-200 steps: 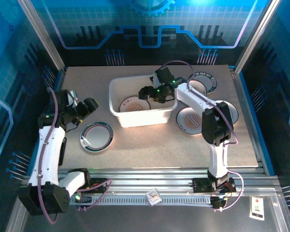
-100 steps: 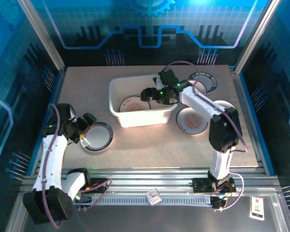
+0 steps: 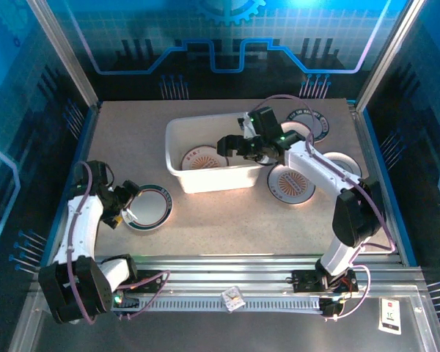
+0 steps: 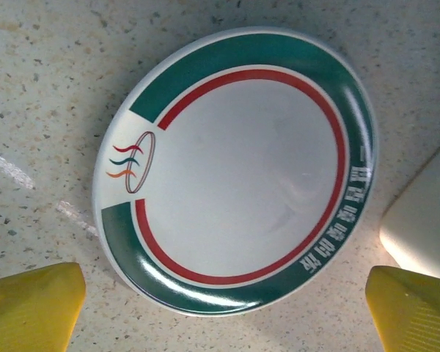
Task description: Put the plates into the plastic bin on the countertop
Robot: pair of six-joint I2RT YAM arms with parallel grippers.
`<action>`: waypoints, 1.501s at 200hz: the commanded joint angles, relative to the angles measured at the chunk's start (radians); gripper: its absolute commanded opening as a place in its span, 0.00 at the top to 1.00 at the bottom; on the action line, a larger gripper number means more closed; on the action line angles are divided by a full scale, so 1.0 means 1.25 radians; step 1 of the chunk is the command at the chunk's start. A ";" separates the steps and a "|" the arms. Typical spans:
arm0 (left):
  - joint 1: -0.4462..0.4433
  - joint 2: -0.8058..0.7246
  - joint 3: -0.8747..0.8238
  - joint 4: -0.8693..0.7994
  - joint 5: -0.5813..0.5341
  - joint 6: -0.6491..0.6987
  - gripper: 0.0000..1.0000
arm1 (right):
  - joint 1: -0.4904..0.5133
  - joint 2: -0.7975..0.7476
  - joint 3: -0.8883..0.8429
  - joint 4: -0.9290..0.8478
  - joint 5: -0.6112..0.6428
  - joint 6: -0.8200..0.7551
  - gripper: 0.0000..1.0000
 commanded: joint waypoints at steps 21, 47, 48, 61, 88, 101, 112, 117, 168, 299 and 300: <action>0.014 0.071 -0.038 0.031 -0.055 -0.020 0.01 | -0.003 -0.047 -0.048 0.069 -0.060 0.019 0.08; 0.015 0.104 -0.051 0.067 -0.058 -0.016 0.01 | -0.010 -0.065 -0.074 0.093 -0.074 0.027 0.08; 0.014 0.104 -0.051 0.067 -0.058 -0.016 0.01 | -0.009 -0.067 -0.076 0.094 -0.075 0.027 0.08; 0.015 0.113 -0.060 0.093 -0.060 -0.008 0.01 | -0.012 -0.077 -0.087 0.106 -0.078 0.034 0.08; 0.015 0.146 -0.067 0.136 -0.054 0.018 0.01 | -0.014 -0.095 -0.101 0.110 -0.079 0.035 0.09; 0.015 0.162 -0.072 0.150 -0.050 0.021 0.01 | -0.017 -0.105 -0.110 0.114 -0.076 0.037 0.09; 0.015 0.170 -0.082 0.174 -0.034 0.023 0.02 | -0.021 -0.111 -0.118 0.117 -0.073 0.039 0.09; 0.015 0.172 -0.087 0.184 -0.030 0.022 0.03 | -0.022 -0.113 -0.121 0.118 -0.073 0.040 0.09; 0.015 0.183 -0.116 0.229 -0.017 0.030 0.09 | -0.025 -0.128 -0.139 0.110 -0.068 0.040 0.11; 0.015 0.154 -0.166 0.319 0.054 0.010 0.29 | -0.026 -0.182 -0.179 0.096 -0.007 0.049 0.13; 0.015 0.153 -0.166 0.321 0.056 0.010 0.29 | -0.026 -0.183 -0.178 0.096 -0.007 0.048 0.13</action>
